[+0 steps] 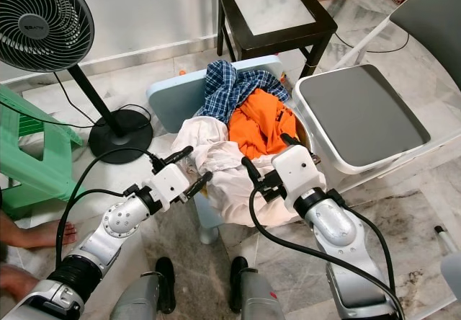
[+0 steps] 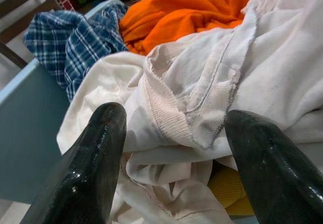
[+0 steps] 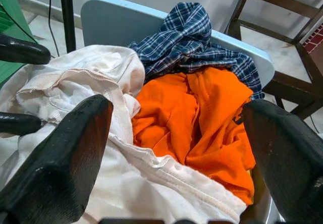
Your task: Hang hanger
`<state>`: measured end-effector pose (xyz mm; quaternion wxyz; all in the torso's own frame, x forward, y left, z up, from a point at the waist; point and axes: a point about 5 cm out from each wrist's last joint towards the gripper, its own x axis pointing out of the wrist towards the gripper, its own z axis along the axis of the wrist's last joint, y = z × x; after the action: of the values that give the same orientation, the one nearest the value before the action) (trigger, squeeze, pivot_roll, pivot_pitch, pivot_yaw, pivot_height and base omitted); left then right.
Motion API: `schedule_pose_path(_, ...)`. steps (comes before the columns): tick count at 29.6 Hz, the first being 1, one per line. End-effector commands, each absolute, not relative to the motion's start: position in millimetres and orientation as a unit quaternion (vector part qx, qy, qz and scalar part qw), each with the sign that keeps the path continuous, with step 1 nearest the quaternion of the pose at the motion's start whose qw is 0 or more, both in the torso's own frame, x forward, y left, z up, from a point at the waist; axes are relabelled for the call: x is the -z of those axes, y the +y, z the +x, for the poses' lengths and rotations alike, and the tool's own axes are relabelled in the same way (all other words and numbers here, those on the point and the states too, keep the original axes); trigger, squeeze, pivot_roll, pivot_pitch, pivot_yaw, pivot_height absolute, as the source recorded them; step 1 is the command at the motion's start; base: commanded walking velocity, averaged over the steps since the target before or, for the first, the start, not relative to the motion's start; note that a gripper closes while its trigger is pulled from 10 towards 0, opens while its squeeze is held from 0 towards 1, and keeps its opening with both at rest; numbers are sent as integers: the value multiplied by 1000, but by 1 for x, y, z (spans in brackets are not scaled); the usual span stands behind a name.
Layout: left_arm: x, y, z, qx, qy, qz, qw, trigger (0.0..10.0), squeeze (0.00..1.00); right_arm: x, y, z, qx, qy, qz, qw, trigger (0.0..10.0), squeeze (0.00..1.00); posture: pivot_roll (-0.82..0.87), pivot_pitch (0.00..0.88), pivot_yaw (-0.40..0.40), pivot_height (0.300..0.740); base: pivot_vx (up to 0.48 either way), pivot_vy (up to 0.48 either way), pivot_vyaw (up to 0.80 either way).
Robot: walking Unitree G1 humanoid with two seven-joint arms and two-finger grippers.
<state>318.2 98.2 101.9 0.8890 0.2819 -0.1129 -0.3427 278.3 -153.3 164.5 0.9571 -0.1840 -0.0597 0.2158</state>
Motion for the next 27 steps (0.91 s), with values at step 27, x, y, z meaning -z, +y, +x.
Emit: schedule_pose_path(27,-94,138,307,302,-73,330,891,10000,0,-157,-153,279,-212,-49,-183,959,10000,753,33,356,-62,740,0,0,0)
